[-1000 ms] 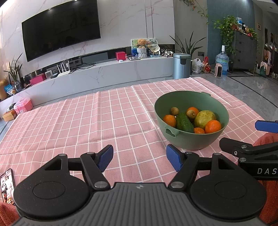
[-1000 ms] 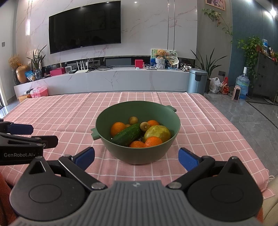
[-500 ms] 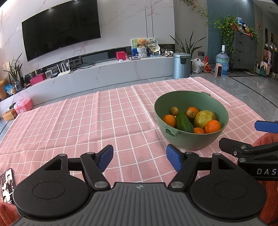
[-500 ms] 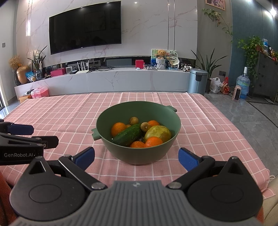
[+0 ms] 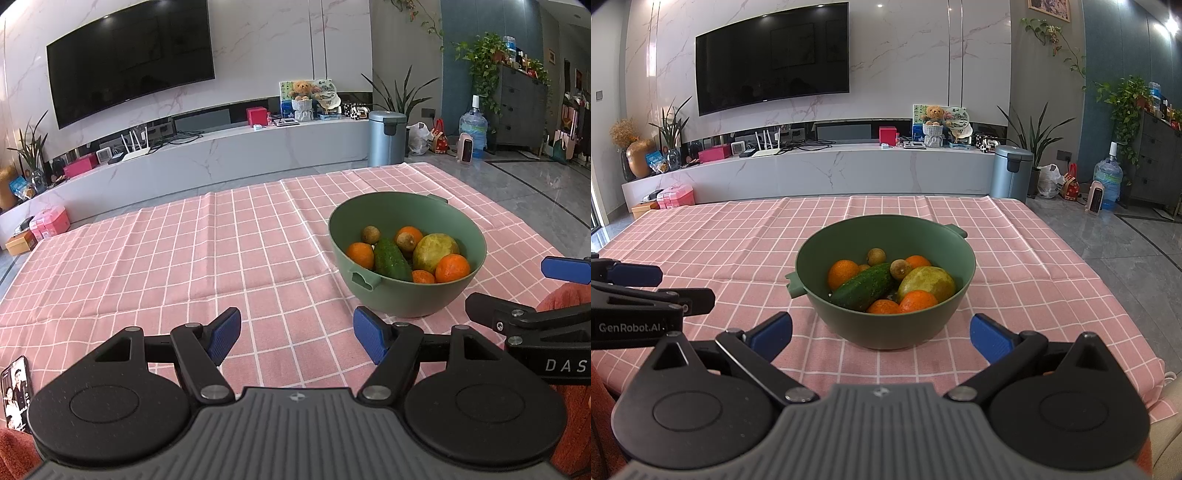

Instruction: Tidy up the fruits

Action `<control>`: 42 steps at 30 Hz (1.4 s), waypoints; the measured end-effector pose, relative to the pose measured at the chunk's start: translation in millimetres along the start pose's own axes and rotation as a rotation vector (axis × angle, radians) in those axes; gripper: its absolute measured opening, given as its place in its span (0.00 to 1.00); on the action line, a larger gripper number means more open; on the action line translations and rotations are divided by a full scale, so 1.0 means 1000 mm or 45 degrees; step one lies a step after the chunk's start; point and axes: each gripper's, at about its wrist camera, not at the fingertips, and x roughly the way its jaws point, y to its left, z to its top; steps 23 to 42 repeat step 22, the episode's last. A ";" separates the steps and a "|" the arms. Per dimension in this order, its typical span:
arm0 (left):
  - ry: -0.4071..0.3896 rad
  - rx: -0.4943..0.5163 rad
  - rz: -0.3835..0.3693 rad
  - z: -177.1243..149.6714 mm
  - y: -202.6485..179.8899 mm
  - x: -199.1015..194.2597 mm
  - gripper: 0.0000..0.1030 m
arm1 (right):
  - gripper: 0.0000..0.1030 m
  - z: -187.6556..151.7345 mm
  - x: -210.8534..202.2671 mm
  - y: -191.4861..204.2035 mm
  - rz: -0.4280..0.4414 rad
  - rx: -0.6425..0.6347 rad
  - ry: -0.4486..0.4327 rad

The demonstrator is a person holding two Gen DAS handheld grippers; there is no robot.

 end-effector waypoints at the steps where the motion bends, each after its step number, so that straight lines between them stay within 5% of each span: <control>1: 0.000 0.001 0.001 0.000 -0.001 0.000 0.79 | 0.95 0.000 0.000 0.000 0.000 0.000 0.000; 42: -0.011 -0.004 -0.006 0.000 0.003 -0.001 0.80 | 0.95 0.000 0.000 0.000 0.000 0.000 0.000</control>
